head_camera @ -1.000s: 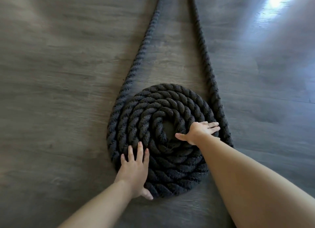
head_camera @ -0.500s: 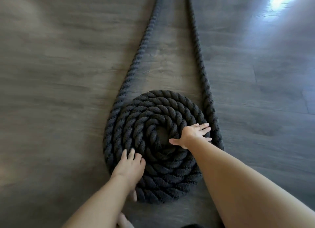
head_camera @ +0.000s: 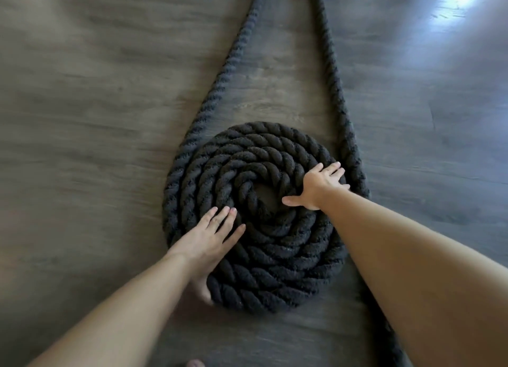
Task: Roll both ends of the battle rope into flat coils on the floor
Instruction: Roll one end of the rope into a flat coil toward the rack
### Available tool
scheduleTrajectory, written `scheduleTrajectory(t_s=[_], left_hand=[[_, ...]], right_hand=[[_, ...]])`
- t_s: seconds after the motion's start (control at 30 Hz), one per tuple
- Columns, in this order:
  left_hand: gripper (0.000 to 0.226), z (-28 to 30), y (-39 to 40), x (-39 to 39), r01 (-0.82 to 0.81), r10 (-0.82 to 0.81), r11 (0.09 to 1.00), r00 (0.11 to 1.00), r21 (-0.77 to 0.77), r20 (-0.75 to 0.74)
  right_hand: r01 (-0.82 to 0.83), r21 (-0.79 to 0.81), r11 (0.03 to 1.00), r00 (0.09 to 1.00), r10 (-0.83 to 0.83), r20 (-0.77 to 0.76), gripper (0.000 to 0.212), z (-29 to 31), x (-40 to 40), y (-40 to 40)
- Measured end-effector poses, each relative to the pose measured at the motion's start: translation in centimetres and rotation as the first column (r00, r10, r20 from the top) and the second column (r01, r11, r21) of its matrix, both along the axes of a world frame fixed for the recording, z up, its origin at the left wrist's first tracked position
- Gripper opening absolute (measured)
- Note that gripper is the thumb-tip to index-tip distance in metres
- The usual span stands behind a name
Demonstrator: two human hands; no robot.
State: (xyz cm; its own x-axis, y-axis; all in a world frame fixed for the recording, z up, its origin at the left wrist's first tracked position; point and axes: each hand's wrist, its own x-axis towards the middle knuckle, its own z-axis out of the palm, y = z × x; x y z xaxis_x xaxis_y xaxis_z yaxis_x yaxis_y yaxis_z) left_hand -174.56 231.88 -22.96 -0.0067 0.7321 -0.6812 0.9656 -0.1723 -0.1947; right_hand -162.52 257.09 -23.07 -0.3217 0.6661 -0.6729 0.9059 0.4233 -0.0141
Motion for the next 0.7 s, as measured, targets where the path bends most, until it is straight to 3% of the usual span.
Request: scheduleTrajectory(t_s=[0.13,0.23,0.37,0.43,0.53,0.7], left_hand=[[0.165,-0.1,0.9,0.4,-0.064,0.064,0.998,0.998,0.010,-0.016],[0.167,0.0,1.3,0.6,-0.099,0.099,0.995,0.995,0.019,-0.022],[0.169,0.2,2.0,0.9,-0.141,0.141,0.990,0.989,0.009,-0.043],[0.168,0.4,2.5,1.1,-0.179,0.179,0.984,0.983,-0.003,-0.044],[0.166,0.7,3.2,1.5,-0.233,0.232,0.972,0.972,-0.021,-0.042],[0.165,1.5,5.0,1.7,-0.217,0.213,0.974,0.975,-0.060,-0.068]], right_hand=[[0.022,0.143,0.989,0.983,0.005,-0.185,0.130,0.4,-0.1,-1.5],[0.260,0.128,0.957,0.954,-0.235,-0.184,0.121,0.4,0.0,-3.7],[0.538,-0.012,0.843,0.836,-0.535,-0.118,0.130,0.2,-0.4,-6.9],[0.629,-0.070,0.774,0.769,-0.633,-0.091,0.124,-0.1,-1.1,-8.7],[0.660,-0.119,0.742,0.736,-0.670,-0.092,0.109,-0.7,-2.0,-9.6],[0.635,-0.120,0.763,0.758,-0.645,-0.097,0.109,-1.1,-2.3,-8.2]])
